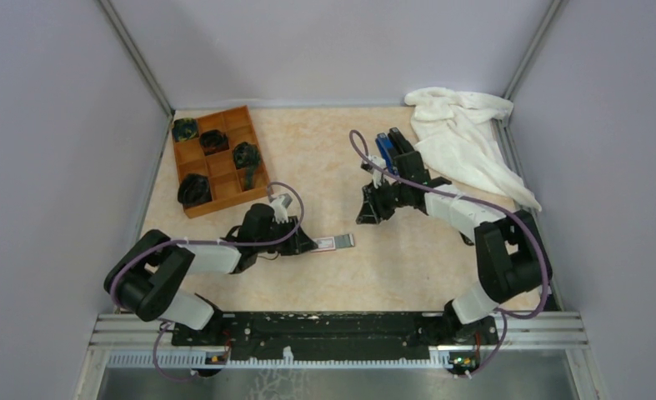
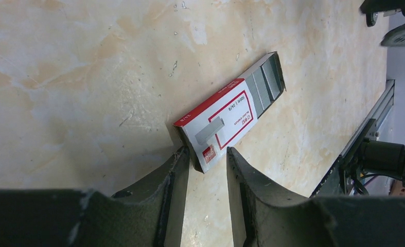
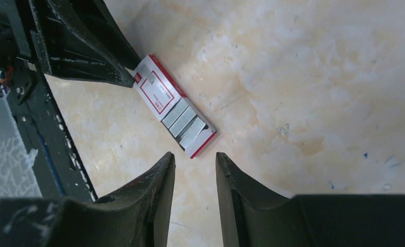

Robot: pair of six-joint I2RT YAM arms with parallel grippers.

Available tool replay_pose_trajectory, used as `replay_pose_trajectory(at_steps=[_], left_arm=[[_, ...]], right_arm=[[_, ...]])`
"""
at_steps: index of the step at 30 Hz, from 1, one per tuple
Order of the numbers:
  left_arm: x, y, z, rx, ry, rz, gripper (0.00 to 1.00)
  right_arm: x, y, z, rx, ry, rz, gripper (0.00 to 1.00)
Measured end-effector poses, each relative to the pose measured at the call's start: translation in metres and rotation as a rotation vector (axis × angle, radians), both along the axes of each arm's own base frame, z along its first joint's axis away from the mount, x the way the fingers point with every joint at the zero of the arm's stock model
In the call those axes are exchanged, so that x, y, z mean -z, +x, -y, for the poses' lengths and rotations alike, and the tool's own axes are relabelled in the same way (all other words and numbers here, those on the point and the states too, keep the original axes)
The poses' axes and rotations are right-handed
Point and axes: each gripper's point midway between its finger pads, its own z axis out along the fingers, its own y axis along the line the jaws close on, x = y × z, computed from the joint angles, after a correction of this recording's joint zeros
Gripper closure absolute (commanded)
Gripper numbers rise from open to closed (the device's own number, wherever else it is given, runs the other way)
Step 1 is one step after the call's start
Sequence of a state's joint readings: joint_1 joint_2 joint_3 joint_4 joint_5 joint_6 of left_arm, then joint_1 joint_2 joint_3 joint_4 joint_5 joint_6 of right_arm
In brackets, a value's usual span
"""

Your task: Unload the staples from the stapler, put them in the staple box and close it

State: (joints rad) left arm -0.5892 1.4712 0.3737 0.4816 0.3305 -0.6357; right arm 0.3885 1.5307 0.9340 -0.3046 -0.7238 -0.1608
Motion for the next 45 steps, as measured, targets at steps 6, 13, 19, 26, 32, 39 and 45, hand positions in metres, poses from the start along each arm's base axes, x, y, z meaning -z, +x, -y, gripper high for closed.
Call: replay_pose_trajectory(at_steps=[6,13,19,26,32,39,45], left_arm=[[0.000,-0.001,0.000,0.002,-0.003,0.001,0.59],[0.000,-0.004,-0.001,0.004,-0.007,-0.002,0.59],[0.000,-0.004,-0.001,0.006,-0.008,-0.003,0.59],[0.000,-0.005,-0.001,0.007,-0.009,-0.004,0.60],[0.000,-0.005,0.000,0.008,-0.012,-0.006,0.60],[0.000,-0.006,0.000,0.012,-0.014,-0.010,0.60],[0.000,-0.007,0.000,0.014,-0.015,-0.011,0.61]], right_arm=[[0.038,-0.019,0.002,0.070,-0.002,-0.205,0.79],[0.072,-0.031,0.001,0.103,-0.021,-0.365,0.78],[0.075,-0.033,-0.005,0.107,0.010,-0.417,0.77],[0.077,-0.031,-0.012,0.112,0.053,-0.460,0.80],[0.078,-0.032,-0.015,0.117,0.068,-0.485,0.87],[0.080,-0.031,-0.015,0.126,0.063,-0.489,0.90],[0.080,-0.031,-0.016,0.123,0.058,-0.483,0.91]])
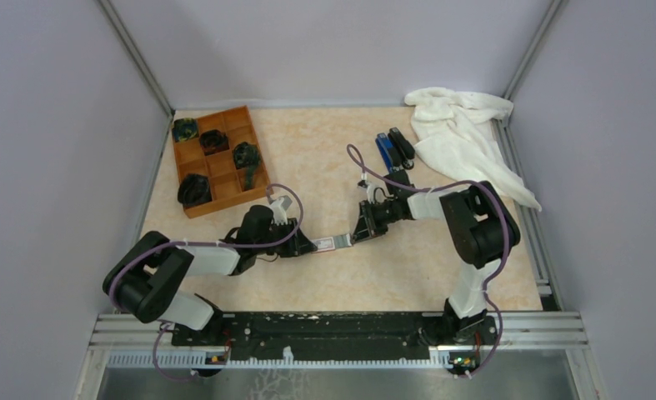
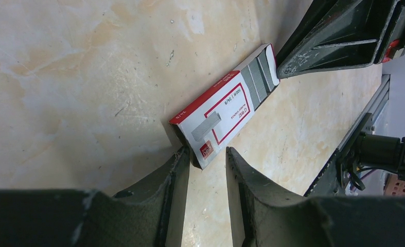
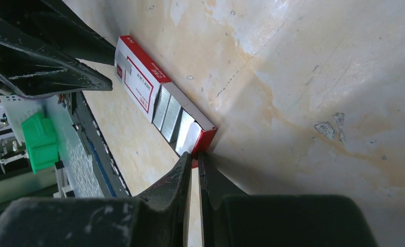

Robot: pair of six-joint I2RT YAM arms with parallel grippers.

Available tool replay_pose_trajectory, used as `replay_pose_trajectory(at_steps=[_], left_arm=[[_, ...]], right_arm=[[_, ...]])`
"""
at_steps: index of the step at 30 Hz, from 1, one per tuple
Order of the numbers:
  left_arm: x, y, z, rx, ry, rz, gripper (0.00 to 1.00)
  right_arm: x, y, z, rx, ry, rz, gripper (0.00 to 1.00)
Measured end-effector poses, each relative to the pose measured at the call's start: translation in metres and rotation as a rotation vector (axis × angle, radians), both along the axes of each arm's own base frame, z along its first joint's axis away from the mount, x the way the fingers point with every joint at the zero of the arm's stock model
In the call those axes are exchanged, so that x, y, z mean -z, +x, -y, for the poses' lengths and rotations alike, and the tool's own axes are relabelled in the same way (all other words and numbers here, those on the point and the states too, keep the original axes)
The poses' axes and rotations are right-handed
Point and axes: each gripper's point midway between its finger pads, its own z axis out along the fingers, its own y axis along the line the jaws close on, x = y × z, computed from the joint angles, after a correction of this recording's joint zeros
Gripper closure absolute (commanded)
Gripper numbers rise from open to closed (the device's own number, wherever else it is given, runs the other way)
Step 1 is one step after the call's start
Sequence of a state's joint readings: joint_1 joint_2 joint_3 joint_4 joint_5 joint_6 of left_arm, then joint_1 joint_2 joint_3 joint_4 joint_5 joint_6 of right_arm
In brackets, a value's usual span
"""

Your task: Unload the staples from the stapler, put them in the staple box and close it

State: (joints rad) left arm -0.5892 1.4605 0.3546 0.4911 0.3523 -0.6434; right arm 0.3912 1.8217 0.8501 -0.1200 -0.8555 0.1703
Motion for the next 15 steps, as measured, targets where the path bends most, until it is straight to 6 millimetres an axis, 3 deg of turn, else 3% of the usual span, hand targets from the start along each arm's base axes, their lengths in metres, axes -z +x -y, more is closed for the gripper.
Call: replay_pose_trajectory(at_steps=[15], left_arm=[[0.001,-0.002,0.004,0.011,-0.018,-0.020,0.62]], right_arm=[[0.000,-0.009,-0.012,-0.044,-0.006,0.017,0.91]])
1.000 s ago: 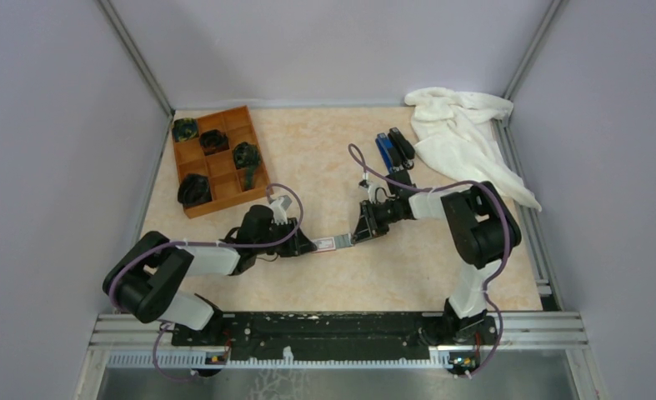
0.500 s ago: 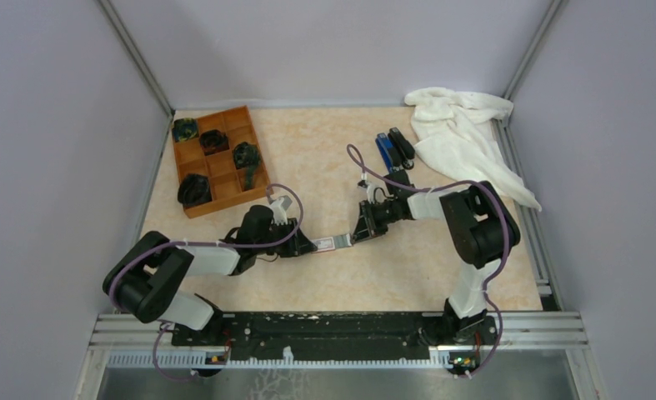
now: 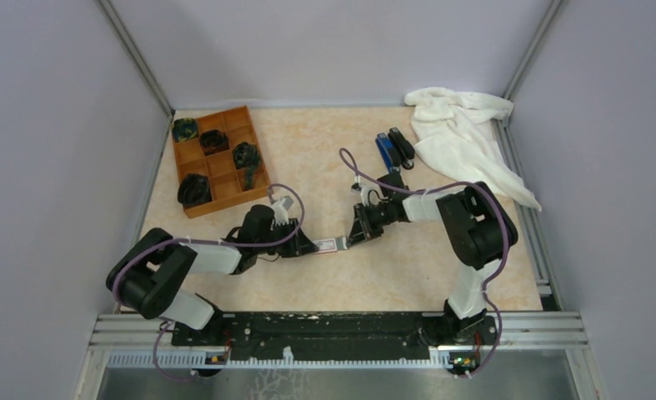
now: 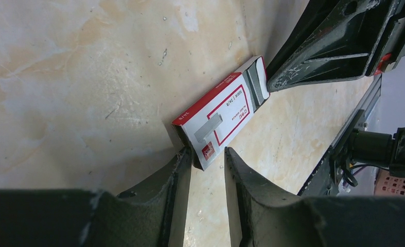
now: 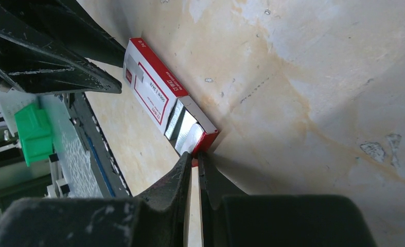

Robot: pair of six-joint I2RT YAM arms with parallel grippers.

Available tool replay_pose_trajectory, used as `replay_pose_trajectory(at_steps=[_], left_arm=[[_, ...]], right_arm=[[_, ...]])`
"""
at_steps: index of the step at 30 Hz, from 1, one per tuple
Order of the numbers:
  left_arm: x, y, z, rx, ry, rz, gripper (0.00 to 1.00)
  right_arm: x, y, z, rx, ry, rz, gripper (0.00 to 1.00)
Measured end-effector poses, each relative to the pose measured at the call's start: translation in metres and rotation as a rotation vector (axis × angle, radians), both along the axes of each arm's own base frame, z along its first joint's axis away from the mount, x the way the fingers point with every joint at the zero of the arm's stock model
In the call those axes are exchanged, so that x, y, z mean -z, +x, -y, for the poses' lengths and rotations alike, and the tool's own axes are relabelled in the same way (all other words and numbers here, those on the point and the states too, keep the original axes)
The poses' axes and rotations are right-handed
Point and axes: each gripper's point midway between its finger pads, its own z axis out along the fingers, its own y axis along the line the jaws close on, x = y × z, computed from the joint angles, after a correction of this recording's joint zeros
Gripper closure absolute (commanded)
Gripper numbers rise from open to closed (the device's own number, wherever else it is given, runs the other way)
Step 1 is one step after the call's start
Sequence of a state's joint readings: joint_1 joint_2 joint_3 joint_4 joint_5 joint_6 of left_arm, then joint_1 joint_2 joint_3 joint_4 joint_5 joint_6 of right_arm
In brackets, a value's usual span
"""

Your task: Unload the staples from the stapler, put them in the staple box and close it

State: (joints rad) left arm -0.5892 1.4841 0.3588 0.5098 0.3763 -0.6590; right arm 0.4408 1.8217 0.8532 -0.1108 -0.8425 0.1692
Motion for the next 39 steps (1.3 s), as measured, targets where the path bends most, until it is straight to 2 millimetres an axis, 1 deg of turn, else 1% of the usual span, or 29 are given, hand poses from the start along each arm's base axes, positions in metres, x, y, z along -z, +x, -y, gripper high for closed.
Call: replay_pose_trajectory(at_steps=[13,33,39], left_arm=[[0.000,-0.001,0.007,0.025,-0.006,-0.009,0.62],[0.000,-0.001,0.012,0.031,-0.011,-0.011,0.62],[0.000,-0.003,0.017,0.041,-0.015,-0.017,0.63]], right_arm=[[0.000,-0.004,-0.005,-0.018,-0.005,0.005,0.91],[0.000,-0.004,-0.005,-0.020,-0.005,0.007,0.91],[0.000,-0.005,-0.007,-0.027,-0.005,0.009,0.92]])
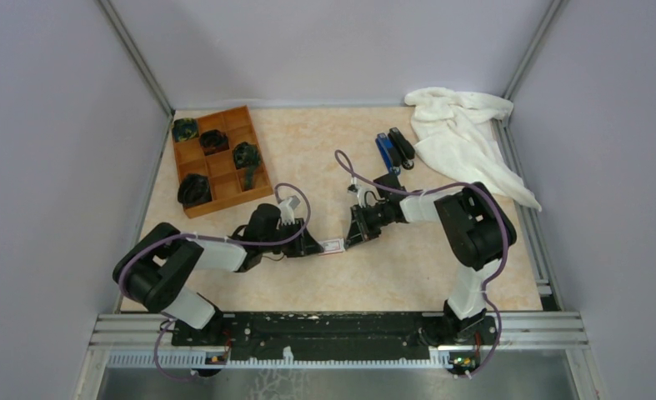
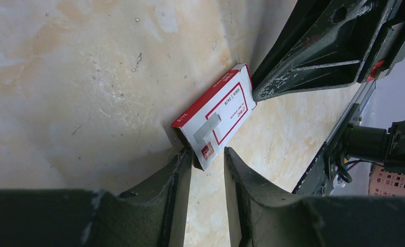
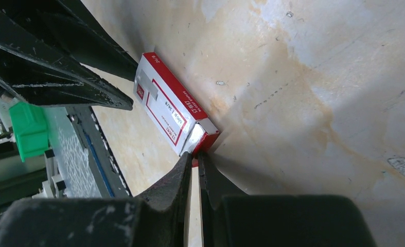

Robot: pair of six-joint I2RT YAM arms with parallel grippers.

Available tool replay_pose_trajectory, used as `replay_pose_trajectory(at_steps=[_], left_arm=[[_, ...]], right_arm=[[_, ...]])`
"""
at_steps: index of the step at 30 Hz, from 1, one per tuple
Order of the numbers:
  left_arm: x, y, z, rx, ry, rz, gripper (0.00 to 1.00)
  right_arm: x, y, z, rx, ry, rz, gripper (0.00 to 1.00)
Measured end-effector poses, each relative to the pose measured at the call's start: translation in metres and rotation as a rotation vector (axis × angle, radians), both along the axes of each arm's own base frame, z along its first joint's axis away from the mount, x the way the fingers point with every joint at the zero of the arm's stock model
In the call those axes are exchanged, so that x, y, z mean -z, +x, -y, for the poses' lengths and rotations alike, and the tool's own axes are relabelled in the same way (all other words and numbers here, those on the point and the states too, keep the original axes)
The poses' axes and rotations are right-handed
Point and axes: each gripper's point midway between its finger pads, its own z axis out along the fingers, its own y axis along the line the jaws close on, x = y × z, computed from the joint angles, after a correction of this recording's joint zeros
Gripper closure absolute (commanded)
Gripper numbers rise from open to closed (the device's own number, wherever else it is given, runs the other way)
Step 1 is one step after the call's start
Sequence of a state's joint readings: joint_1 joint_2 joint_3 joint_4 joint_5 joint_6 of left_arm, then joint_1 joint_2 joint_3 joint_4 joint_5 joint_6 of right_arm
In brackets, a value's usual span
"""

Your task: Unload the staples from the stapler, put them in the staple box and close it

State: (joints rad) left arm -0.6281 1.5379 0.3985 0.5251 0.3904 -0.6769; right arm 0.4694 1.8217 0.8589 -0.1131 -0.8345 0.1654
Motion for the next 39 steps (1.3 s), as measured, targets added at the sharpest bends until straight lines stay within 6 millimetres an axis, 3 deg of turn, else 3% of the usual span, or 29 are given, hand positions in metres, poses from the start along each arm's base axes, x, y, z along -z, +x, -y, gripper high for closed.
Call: replay_pose_trajectory(at_steps=[12,19,25,36,39], left_arm=[[0.000,0.000,0.002,0.004,-0.001,-0.004,0.63],[-0.001,0.000,0.003,0.002,-0.001,0.000,0.59],[-0.002,-0.003,-0.004,-0.026,0.026,0.009,0.58],[-0.001,-0.005,-0.020,-0.068,0.088,0.015,0.60],[0.000,-0.005,-0.020,-0.068,0.095,0.013,0.65]], right_arm=[[0.000,-0.002,-0.002,-0.007,0.000,0.001,0.91],[-0.001,-0.002,-0.002,-0.014,0.000,0.002,0.80],[-0.004,-0.001,-0.003,-0.024,0.001,0.006,0.77],[-0.002,0.006,0.006,-0.003,-0.018,0.024,0.94],[0.000,0.007,0.007,0.002,-0.027,0.029,0.95]])
